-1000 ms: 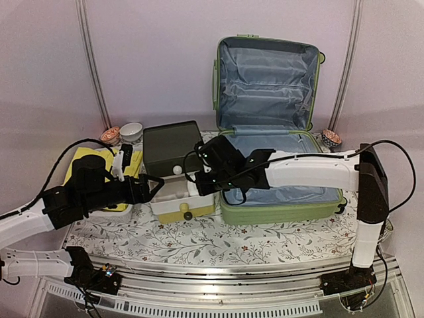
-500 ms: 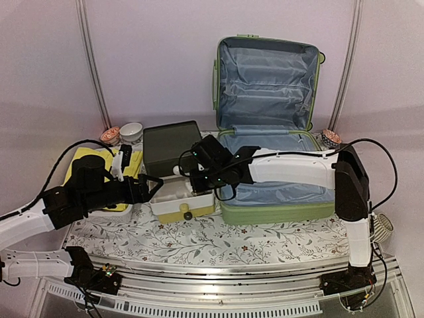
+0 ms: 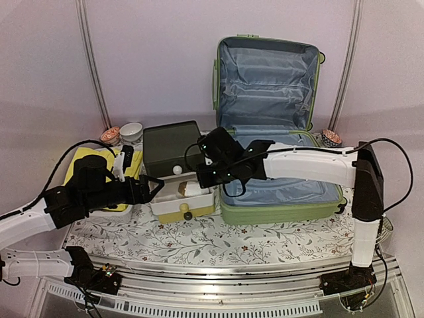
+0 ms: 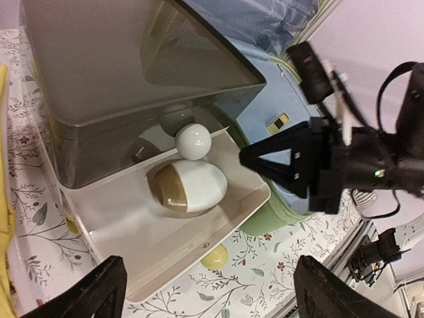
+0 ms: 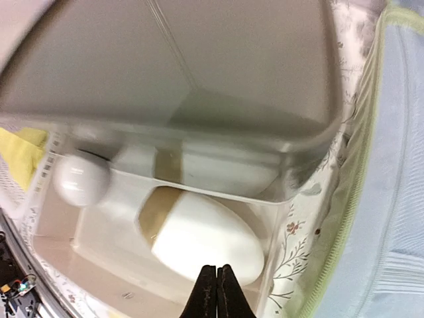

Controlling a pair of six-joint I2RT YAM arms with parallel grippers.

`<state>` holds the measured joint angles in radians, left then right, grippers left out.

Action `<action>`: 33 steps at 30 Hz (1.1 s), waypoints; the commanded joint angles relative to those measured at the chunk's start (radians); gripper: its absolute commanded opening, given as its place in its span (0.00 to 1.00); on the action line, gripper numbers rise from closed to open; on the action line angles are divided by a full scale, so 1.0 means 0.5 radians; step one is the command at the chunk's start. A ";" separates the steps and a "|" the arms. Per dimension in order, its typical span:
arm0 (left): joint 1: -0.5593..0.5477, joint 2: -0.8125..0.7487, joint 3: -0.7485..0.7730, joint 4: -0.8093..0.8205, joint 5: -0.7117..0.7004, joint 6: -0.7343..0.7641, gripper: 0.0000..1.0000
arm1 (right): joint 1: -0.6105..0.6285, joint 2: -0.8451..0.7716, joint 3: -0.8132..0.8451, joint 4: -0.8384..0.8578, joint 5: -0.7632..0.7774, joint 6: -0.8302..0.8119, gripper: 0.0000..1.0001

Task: Open, take out, and arrange the luggage
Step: Adjust the makeup in the drawer, then close the drawer in the storage box.

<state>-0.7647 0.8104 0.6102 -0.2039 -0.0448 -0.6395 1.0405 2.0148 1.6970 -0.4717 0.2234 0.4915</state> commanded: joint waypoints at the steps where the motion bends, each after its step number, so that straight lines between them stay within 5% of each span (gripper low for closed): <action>1: 0.032 0.025 0.045 -0.044 0.001 0.080 0.90 | -0.007 -0.326 -0.034 0.071 0.129 -0.151 0.03; 9: 0.076 0.065 0.154 -0.126 -0.001 0.172 0.90 | -0.158 -0.586 -0.173 -0.134 0.223 -0.208 0.04; 17: 0.095 0.111 0.151 -0.062 0.056 0.170 0.91 | -0.610 -0.777 -0.484 -0.383 0.036 -0.080 0.13; 18: 0.098 0.117 0.154 -0.059 0.061 0.169 0.90 | -0.665 -0.780 -0.502 -0.419 0.030 -0.071 0.16; 23: 0.100 0.131 0.162 -0.055 0.069 0.175 0.90 | -0.937 -0.740 -0.545 -0.537 -0.097 -0.081 0.59; 28: 0.103 0.131 0.160 -0.055 0.072 0.169 0.90 | -1.048 -0.598 -0.511 -0.563 -0.077 -0.104 0.62; 33: 0.104 0.115 0.168 -0.082 0.064 0.167 0.91 | -1.109 -0.347 -0.332 -0.686 -0.108 -0.085 0.80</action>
<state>-0.7250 0.8719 0.6674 -0.2459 -0.0154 -0.5682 0.5030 1.7485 1.4620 -0.7494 0.1925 0.4374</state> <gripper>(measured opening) 0.905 0.772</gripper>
